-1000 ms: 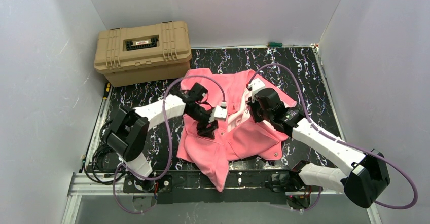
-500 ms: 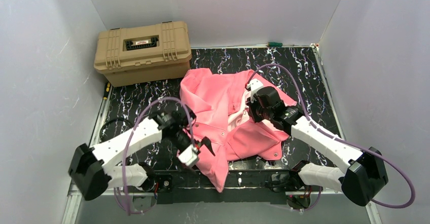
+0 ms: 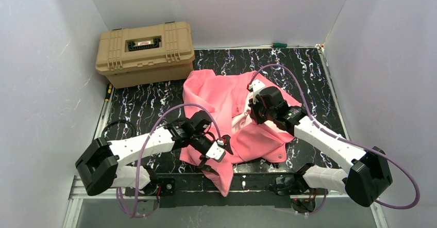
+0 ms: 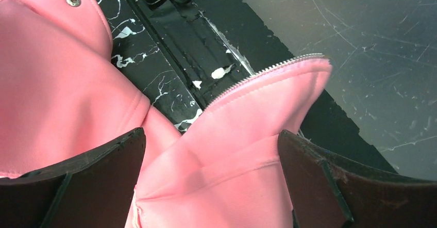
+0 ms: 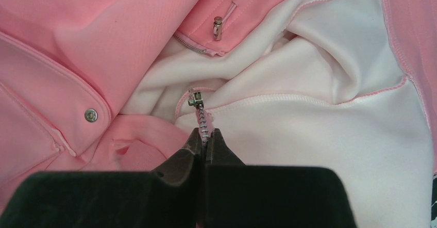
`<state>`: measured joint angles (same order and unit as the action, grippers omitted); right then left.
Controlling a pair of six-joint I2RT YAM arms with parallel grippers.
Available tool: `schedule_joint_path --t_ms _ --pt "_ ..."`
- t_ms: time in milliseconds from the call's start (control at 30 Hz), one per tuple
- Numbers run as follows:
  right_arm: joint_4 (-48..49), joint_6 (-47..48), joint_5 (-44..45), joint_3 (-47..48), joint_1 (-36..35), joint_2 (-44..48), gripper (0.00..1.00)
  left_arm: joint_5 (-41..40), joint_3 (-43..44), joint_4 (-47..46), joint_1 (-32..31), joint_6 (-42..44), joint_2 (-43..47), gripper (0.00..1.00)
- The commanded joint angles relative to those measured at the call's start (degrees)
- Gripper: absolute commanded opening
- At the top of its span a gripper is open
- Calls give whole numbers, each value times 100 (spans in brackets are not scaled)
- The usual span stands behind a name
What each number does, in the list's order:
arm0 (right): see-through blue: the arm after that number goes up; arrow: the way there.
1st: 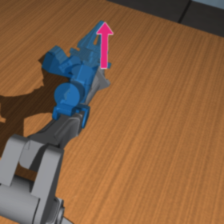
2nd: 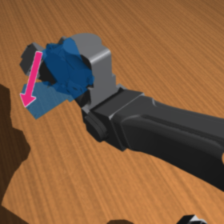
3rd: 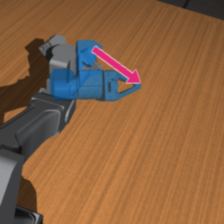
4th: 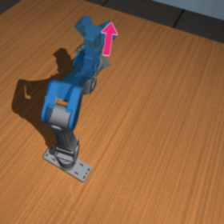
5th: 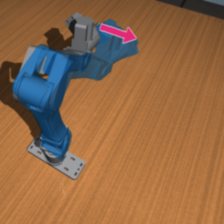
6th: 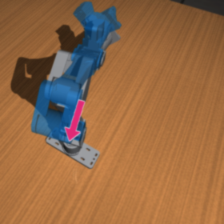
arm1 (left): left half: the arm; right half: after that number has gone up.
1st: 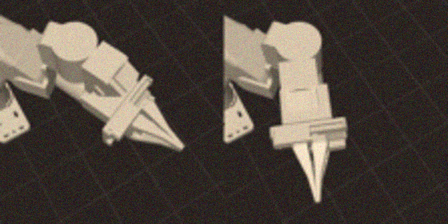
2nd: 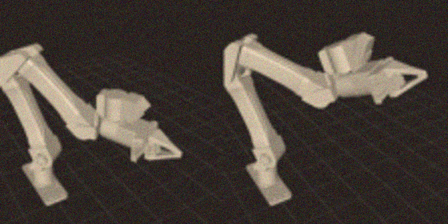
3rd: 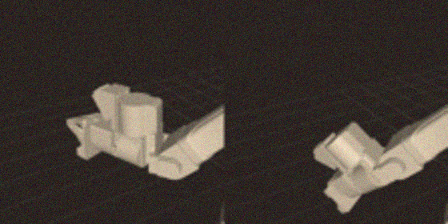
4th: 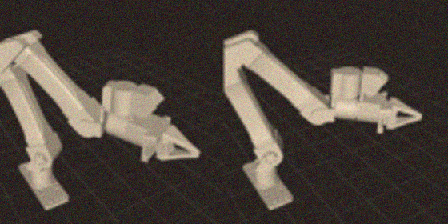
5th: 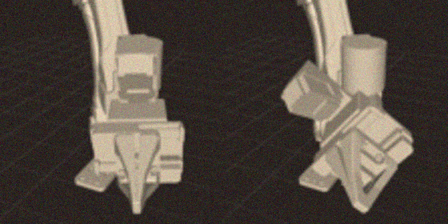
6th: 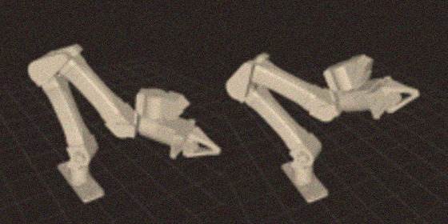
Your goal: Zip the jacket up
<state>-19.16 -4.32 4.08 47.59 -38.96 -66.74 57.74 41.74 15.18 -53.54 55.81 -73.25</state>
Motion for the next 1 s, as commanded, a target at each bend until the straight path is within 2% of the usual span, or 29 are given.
schedule_joint_path --t_ms 0,100,267,367,500,600,633,733,867,967 --pt "155 -17 -108 208 20 126 1 -54 -414 -972 -108 -1028 518 98" --pt "165 -11 -109 202 20 81 1 -1 -456 -1023 -222 -828 527 97" --pt "143 1 -17 288 20 -22 1 107 -426 -942 -245 -799 247 80" --pt "226 -7 41 257 24 -53 1 98 -336 -691 -245 -659 -12 75" --pt "313 -18 87 222 35 -155 1 -42 30 376 -214 429 -489 72" --pt "371 -5 186 273 61 -211 1 -264 156 1078 -202 1172 -833 65" --pt "396 -2 196 281 79 -222 1 -373 159 1151 -201 1225 -876 57" --pt "449 9 226 303 120 -256 1 -858 86 739 -169 953 -943 21" --pt "530 38 256 282 151 -278 1 -1814 -77 -175 40 910 -1123 5" --pt "555 91 330 283 211 -291 1 -2081 262 -599 682 822 -1524 0"
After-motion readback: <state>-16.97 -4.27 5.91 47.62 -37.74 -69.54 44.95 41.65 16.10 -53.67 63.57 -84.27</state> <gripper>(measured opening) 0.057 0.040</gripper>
